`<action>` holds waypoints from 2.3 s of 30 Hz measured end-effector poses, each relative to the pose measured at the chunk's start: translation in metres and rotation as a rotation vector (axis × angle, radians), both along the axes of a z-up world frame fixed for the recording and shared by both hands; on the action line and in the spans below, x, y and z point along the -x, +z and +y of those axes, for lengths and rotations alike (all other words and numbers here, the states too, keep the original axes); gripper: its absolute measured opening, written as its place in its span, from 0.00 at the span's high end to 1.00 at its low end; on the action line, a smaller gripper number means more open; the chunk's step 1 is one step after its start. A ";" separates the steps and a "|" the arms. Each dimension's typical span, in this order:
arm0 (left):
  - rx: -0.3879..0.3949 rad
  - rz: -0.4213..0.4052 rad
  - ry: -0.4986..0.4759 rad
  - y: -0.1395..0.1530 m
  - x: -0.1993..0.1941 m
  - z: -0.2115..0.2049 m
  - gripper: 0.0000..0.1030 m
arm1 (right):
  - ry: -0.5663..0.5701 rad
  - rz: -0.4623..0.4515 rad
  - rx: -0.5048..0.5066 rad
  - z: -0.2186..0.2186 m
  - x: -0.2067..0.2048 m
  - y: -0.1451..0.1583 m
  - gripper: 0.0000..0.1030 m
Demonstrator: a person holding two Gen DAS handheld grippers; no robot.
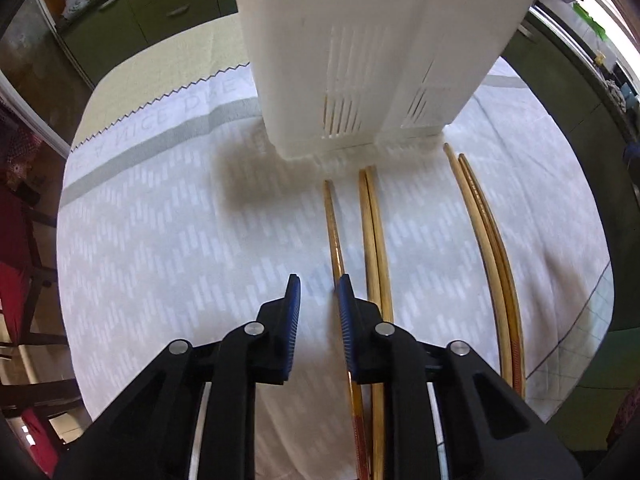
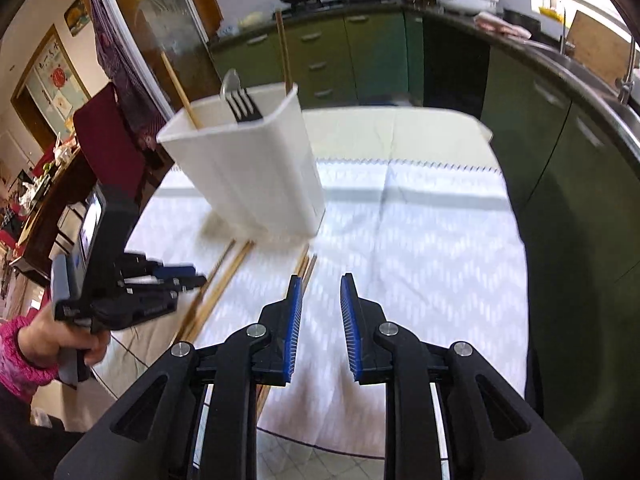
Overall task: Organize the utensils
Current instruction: 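Lower both grippers and grasp another wooden chopstick each, then lift the held chopsticks upright toward the white caddy with both grippers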
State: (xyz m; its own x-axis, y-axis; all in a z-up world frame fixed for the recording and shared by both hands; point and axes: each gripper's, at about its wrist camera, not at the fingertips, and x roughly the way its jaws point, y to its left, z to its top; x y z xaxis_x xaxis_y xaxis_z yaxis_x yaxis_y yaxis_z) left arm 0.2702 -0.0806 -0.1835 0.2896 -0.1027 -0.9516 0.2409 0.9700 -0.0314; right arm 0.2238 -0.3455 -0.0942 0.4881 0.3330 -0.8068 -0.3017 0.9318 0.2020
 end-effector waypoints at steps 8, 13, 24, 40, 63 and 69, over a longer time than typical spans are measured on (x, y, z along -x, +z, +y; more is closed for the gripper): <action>0.015 0.017 -0.022 -0.003 0.004 -0.009 0.82 | 0.027 0.046 0.016 0.015 -0.008 -0.018 0.75; -0.027 0.015 -0.034 -0.010 0.010 -0.017 0.91 | 0.054 0.109 0.063 0.028 -0.015 -0.038 0.75; -0.040 0.011 -0.039 -0.011 0.013 -0.008 0.92 | 0.087 0.234 0.170 0.067 -0.031 -0.093 0.77; -0.019 0.031 -0.033 -0.007 0.016 0.003 0.92 | 0.078 0.240 0.279 0.108 -0.054 -0.101 0.86; 0.052 -0.048 0.002 0.035 -0.004 0.028 0.94 | 0.018 0.102 0.017 0.040 -0.027 -0.037 0.94; 0.073 -0.133 -0.002 0.071 0.013 0.036 0.94 | 0.019 0.025 -0.031 0.018 -0.005 -0.003 0.94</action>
